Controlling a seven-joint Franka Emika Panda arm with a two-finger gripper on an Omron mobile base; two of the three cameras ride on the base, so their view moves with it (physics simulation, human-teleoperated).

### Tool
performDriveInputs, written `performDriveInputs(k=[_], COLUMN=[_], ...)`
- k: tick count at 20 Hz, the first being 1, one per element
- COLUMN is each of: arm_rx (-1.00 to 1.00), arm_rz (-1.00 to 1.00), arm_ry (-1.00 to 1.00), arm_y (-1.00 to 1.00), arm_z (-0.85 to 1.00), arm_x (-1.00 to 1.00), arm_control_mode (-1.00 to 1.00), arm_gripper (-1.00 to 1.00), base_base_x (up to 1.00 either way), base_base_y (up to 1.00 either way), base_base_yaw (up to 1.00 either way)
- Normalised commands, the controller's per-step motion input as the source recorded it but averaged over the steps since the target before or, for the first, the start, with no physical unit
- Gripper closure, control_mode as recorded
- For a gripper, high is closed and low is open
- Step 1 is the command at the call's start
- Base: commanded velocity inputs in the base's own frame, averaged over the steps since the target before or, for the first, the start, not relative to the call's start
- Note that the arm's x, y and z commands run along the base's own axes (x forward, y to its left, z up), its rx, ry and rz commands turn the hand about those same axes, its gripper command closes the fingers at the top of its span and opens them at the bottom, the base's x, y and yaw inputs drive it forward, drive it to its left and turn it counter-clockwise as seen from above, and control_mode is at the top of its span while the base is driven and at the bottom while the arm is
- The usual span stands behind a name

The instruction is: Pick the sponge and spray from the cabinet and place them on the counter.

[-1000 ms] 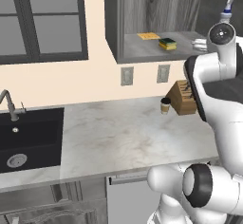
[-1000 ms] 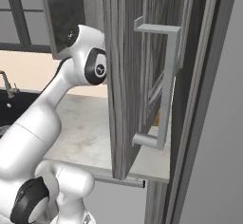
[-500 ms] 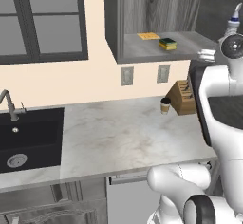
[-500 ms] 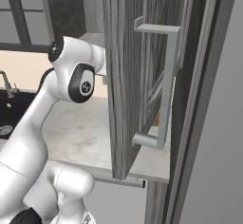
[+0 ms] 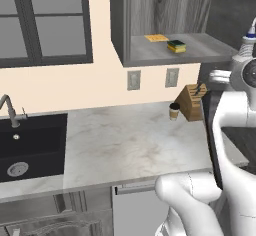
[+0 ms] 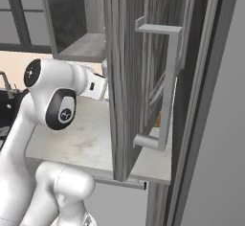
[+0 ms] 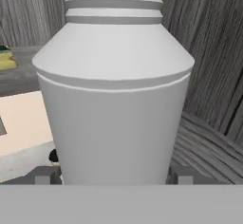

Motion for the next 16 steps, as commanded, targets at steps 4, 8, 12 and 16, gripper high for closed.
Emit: performDriveInputs(k=[4, 8, 12, 16], arm_rx=[0.00, 0.01, 0.01, 0.01], arm_rz=[0.07, 0.11, 0.12, 0.12], arm_ry=[-0.01, -0.02, -0.01, 0.00], arm_y=[0.35, 0.28, 0.28, 0.28], arm_z=[-0.34, -0.50, -0.55, -0.53], arm_x=[-0.53, -0.39, -0.32, -0.24], arm_control_mode=[-1.00, -1.00, -1.00, -1.00], arm_gripper=[1.00, 1.00, 1.00, 1.00], base_base_x=[0.00, 0.00, 0.00, 0.00], base_base_y=[0.00, 0.00, 0.00, 0.00], base_base_yaw=[0.00, 0.00, 0.00, 0.00])
